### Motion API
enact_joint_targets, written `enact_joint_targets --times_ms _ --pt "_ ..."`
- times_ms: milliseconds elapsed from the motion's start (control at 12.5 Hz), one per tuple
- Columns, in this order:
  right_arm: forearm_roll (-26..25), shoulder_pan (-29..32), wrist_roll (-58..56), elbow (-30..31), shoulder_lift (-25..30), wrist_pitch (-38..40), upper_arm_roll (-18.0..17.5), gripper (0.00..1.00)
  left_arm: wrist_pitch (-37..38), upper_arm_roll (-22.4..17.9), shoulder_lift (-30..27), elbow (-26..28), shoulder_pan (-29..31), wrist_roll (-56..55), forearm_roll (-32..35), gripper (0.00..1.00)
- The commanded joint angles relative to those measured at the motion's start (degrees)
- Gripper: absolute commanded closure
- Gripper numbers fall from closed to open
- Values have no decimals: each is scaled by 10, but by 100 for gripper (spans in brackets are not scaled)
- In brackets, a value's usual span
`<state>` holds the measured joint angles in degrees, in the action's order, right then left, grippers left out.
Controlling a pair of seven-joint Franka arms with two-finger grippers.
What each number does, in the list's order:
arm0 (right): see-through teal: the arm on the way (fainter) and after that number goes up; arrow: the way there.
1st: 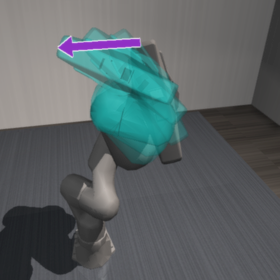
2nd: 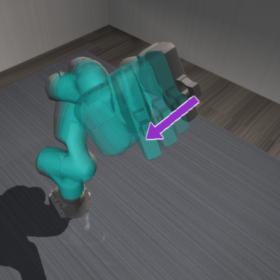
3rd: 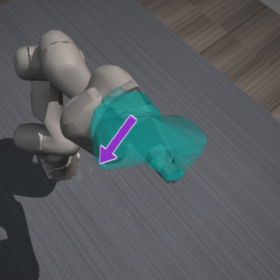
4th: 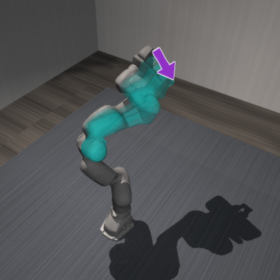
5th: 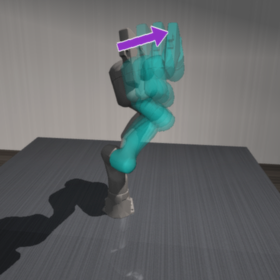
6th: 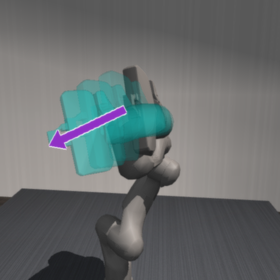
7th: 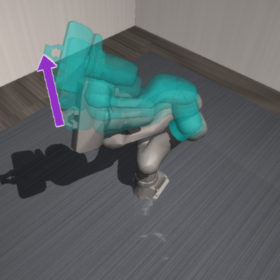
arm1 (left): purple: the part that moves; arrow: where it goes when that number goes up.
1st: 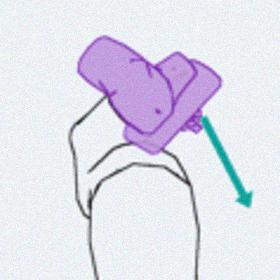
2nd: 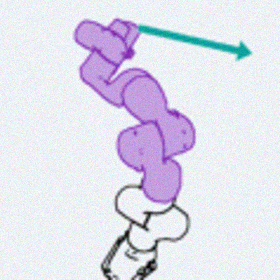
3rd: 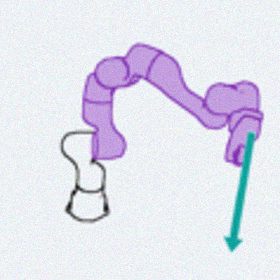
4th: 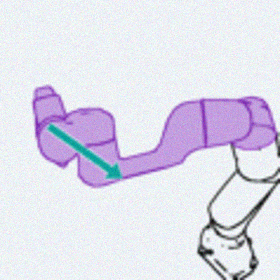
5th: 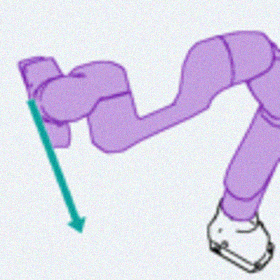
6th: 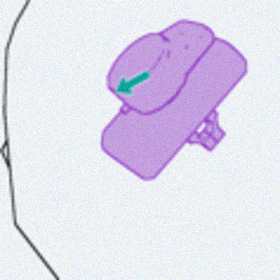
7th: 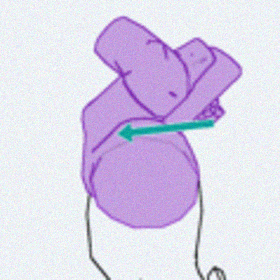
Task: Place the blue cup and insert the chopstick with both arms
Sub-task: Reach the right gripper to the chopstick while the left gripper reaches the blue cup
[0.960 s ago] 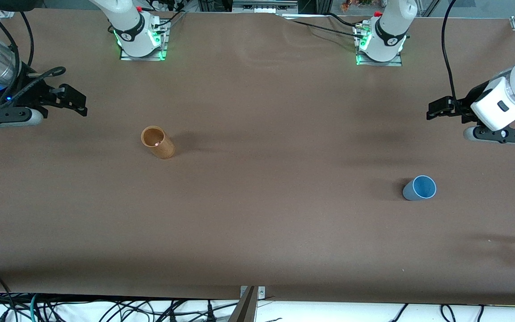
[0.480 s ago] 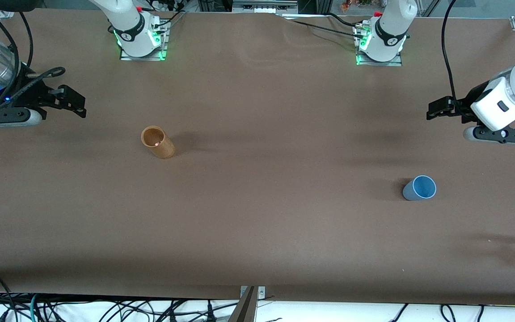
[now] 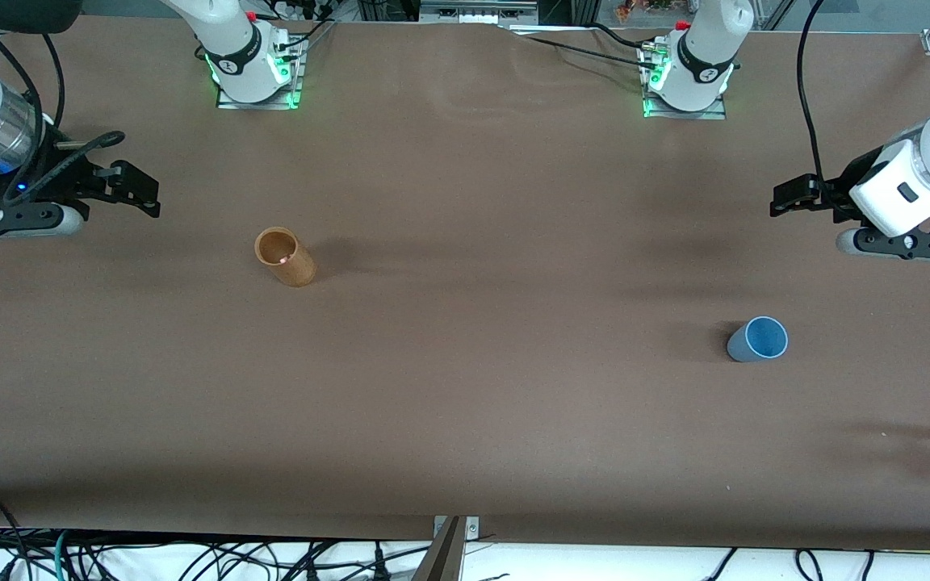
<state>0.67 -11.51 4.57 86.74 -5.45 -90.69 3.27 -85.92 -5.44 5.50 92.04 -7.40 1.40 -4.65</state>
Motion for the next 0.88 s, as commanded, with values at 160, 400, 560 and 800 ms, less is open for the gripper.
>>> enact_joint_targets --times_ms 160,400,560,800 --pt "-3 -8 2 -7 -3 0 -9 0 4 1 5 -9 3 12 9 0" --pt "-1 -34 5 10 -20 -15 -10 0 4 -1 16 -9 5 11 8 0" --pt "-1 -47 10 69 -17 -76 -20 0 2 -1 31 -9 12 12 7 0" --pt "-1 -48 11 161 -13 -164 -48 0 -15 -1 58 -8 22 12 4 0"
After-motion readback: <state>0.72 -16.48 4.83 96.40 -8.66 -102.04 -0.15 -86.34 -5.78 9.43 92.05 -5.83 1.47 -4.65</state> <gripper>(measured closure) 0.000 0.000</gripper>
